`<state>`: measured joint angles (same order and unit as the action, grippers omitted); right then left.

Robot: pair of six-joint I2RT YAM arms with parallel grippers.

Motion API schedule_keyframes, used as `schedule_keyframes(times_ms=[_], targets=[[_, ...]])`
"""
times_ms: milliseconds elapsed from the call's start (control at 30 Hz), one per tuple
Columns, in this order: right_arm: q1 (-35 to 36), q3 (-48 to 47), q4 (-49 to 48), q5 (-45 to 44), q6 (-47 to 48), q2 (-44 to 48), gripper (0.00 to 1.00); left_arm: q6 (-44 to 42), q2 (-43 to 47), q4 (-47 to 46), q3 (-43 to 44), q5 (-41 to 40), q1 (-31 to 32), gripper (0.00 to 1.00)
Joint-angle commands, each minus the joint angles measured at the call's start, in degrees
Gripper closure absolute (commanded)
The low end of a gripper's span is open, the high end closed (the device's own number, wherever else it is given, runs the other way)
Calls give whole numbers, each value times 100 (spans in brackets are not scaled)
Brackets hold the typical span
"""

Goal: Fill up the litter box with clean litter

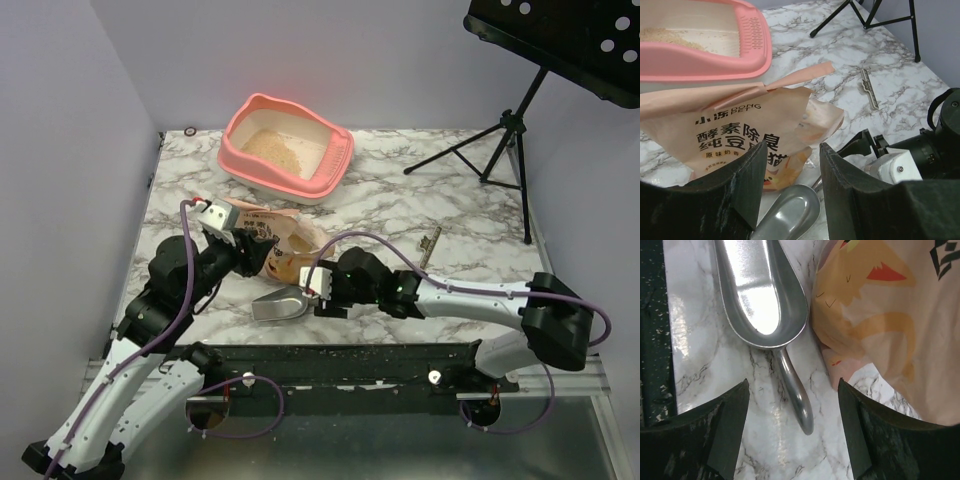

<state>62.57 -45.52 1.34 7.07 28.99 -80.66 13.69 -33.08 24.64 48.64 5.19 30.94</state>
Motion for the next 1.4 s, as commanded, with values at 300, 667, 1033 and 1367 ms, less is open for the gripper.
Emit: schedule_keyframes(times_ms=[300,667,1033,1367], targets=[[-16,-265,-486,75,581,-819,22,169,197,-663,-566,140,9,45],[-86,-212,-486,-13,511,-1338,23,160,118,-707,-601,246,9,43],[-113,-335,322,119,555,-1443,39,142,56,-689,-610,228,-18,43],[-104,-493,586,-39,563,-1426,100,125,65,-663,-637,131,-35,43]])
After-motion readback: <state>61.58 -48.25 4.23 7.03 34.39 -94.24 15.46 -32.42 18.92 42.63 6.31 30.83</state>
